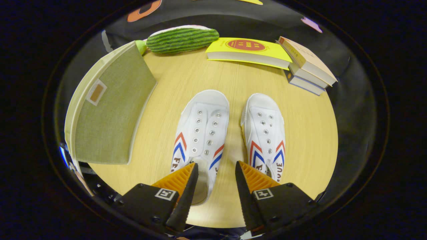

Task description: Open the storage box then place both shoes into the box .Put the left shoe in first, then the right shoe, with the right side of both shoes facing outward in a uniform manner.

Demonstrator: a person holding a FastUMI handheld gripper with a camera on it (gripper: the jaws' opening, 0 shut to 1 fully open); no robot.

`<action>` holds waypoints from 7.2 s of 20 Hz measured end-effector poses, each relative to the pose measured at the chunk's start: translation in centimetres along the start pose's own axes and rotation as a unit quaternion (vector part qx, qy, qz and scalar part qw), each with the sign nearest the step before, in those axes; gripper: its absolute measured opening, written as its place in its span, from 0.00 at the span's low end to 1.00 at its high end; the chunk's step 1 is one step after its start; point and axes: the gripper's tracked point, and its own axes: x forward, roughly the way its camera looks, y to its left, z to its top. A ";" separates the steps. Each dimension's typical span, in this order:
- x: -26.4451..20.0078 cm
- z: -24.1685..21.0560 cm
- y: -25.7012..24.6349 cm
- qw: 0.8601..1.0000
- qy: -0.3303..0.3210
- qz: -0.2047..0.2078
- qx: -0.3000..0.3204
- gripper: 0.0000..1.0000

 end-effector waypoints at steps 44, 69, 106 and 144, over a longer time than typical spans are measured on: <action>-18.8 12.0 26.0 0.932 -0.236 0.262 0.083 0.05; -10.4 11.4 29.7 0.955 -0.209 0.193 0.080 1.00; 0.3 0.1 -12.6 0.993 -0.054 -0.078 0.064 0.73; -18.9 8.9 7.6 0.901 -0.174 0.286 0.275 0.06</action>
